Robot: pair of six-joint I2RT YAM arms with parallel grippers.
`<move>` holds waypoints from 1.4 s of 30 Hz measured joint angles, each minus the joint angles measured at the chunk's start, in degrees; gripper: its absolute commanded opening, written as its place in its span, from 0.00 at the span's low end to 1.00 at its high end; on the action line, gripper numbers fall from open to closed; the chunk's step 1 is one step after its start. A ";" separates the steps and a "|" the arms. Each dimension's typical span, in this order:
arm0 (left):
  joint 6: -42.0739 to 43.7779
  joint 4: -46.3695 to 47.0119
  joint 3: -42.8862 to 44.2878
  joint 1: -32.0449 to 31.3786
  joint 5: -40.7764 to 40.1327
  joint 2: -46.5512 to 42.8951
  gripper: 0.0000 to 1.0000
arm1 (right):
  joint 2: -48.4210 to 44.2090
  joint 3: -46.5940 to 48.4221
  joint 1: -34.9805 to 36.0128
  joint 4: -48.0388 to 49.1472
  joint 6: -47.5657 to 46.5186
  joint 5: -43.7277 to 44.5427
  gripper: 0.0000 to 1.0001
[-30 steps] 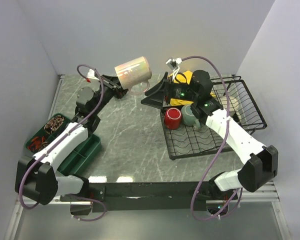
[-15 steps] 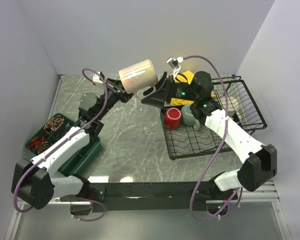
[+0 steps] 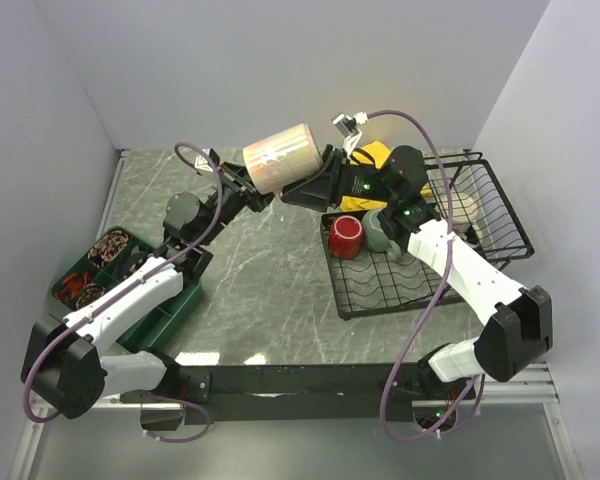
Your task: Load the cups into the dish rack
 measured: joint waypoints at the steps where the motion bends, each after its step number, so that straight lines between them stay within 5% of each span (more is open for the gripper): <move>1: -0.57 -0.13 0.00 -0.13 -0.17 0.00 0.01 | 0.02 0.00 -0.02 0.15 -0.15 0.20 0.45; 5: -1.75 0.11 0.00 -0.44 -0.68 0.00 0.01 | 0.11 -0.04 -0.24 1.22 -1.01 1.20 0.33; 9: -3.28 -0.07 0.02 -0.83 -0.83 -0.17 0.01 | 0.11 -0.07 -0.52 2.32 -2.89 0.76 0.00; 13: -2.58 -0.15 0.02 -0.92 -0.85 -0.17 0.11 | 0.04 -0.07 -0.61 1.33 -3.67 0.63 0.00; 17: -1.44 -0.24 0.02 -0.98 -0.83 -0.24 0.39 | -0.35 -0.37 -0.68 1.14 -3.54 0.57 0.00; 21: 1.84 -0.98 -0.26 -1.31 -0.79 -0.63 0.56 | -2.08 -2.29 -0.61 -1.46 -3.61 0.39 0.00; 32: 4.42 -1.86 -6.12 -1.55 -0.74 -4.55 0.76 | -9.29 -8.63 -3.96 -8.83 -7.08 0.17 0.00; 42: 5.73 -5.20 -12.59 -1.55 1.79 -9.09 0.81 | -13.66 -10.51 -6.45 -19.50 -16.37 0.68 0.00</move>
